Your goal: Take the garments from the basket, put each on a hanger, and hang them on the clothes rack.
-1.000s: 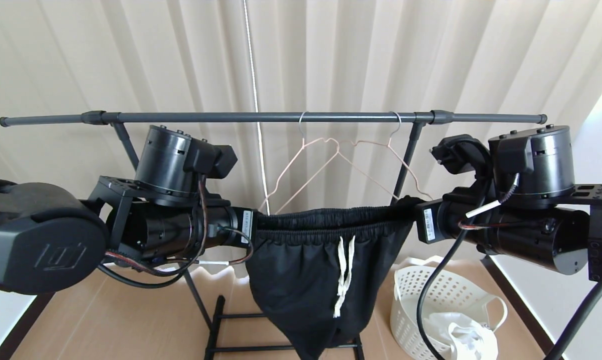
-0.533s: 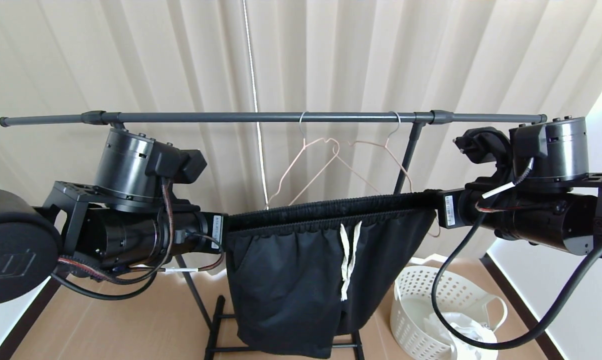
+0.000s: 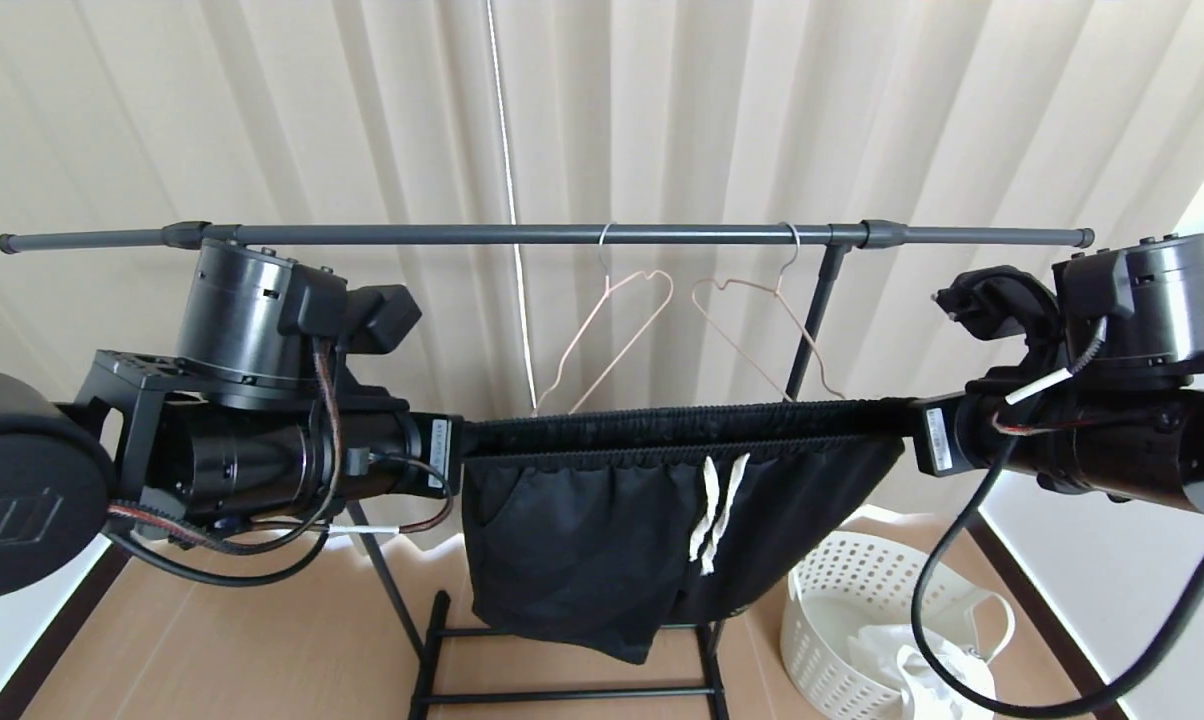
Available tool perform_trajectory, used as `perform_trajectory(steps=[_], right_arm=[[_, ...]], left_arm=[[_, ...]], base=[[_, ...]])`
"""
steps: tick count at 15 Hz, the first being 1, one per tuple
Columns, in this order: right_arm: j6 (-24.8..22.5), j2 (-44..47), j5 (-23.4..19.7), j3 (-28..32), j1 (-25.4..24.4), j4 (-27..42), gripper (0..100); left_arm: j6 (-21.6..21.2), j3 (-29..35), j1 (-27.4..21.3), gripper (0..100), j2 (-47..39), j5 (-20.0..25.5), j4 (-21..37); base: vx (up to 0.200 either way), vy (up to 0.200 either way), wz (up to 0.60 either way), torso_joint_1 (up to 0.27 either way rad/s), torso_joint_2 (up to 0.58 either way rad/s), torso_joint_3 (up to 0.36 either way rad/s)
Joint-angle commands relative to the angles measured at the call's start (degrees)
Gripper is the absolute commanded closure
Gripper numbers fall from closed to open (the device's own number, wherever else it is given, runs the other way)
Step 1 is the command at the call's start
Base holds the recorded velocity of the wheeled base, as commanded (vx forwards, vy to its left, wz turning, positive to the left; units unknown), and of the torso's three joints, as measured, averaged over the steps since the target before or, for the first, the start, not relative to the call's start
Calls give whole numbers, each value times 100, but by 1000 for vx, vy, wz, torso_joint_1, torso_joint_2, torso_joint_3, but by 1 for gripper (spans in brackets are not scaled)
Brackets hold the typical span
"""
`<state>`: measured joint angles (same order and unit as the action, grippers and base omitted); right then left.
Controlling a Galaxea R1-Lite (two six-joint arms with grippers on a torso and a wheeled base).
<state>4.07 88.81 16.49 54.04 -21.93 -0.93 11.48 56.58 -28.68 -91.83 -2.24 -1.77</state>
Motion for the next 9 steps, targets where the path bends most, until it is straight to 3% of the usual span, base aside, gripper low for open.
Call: perform_trajectory(steps=[1, 4, 5, 6, 8, 9], right_arm=[[-346, -558, -305, -183, -250, 348, 100], [-961, -892, -568, -526, -444, 497, 100], [-978, -883, -568, -588, -549, 497, 100], [-978, -883, -568, -588, -549, 497, 100], [-987, -830, -568, -737, -1094, 506, 100], [-987, -821, -568, -790, -1296, 506, 100]], left_arm=[[-41, 451, -137, 100, -318, 101, -25], [-67, 1523, -287, 100, -1118, 136, 1], [-85, 1954, -331, 100, -1416, 136, 10], [-85, 1954, -331, 100, -1416, 136, 10], [-155, 3096, -375, 100, -2164, 145, 36], [-155, 3360, -375, 100, -2322, 145, 36]], base=[[0, 0, 0, 0, 0, 0], [0, 0, 0, 0, 0, 0], [0, 0, 0, 0, 0, 0], [0, 0, 0, 0, 0, 0], [0, 0, 0, 0, 0, 0], [0, 0, 0, 0, 0, 0]])
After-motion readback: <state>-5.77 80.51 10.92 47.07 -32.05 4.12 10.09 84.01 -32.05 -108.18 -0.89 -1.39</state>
